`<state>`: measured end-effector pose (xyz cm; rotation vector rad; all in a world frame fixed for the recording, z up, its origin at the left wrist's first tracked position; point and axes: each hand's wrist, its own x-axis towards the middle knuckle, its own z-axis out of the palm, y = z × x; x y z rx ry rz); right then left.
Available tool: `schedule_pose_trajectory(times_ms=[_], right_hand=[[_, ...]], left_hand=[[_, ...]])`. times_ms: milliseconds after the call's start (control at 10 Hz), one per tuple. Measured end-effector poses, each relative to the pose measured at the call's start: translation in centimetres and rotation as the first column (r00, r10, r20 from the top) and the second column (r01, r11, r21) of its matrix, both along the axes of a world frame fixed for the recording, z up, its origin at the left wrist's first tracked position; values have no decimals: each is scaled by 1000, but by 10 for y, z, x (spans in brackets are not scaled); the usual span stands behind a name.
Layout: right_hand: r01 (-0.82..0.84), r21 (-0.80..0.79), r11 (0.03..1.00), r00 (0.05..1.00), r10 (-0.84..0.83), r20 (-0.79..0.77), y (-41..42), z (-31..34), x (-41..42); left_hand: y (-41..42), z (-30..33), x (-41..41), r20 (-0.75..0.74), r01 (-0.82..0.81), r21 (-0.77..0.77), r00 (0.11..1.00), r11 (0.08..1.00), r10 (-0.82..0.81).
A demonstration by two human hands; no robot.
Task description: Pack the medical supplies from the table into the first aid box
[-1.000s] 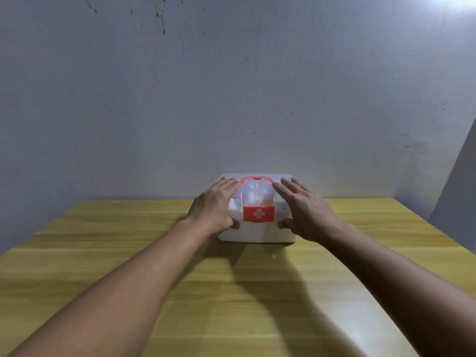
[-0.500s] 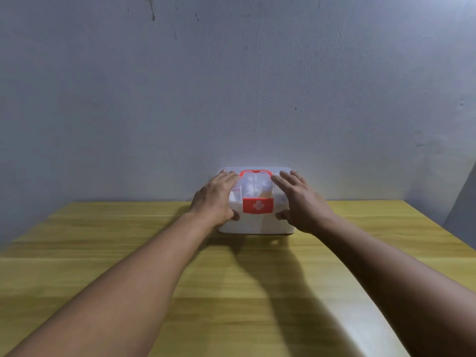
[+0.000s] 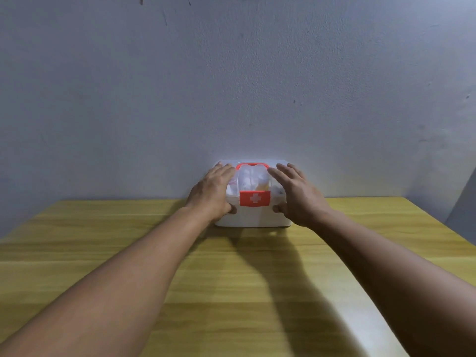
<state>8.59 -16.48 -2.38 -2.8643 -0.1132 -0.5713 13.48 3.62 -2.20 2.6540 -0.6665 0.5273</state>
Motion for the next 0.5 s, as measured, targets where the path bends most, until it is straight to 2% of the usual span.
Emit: schedule_pose_trajectory(times_ms=[100, 200, 300, 400, 500], right_hand=[[43, -43, 998, 998, -41, 39, 1, -12, -9], [145, 80, 986, 987, -150, 63, 0, -40, -27], [204, 197, 959, 979, -198, -53, -7, -67, -50], [253, 169, 953, 961, -227, -157, -18, -77, -77], [202, 16, 979, 967, -197, -161, -24, -80, -98]], left_hand=[[-2, -3, -4, 6, -53, 156, 999, 986, 53], [-2, -18, -24, -14, -139, 145, 990, 980, 143], [6, -40, -48, -95, -176, 69, 979, 982, 182], [17, -64, -74, -259, -193, 65, 944, 979, 204], [29, -80, -94, -271, -250, 37, 929, 968, 250]])
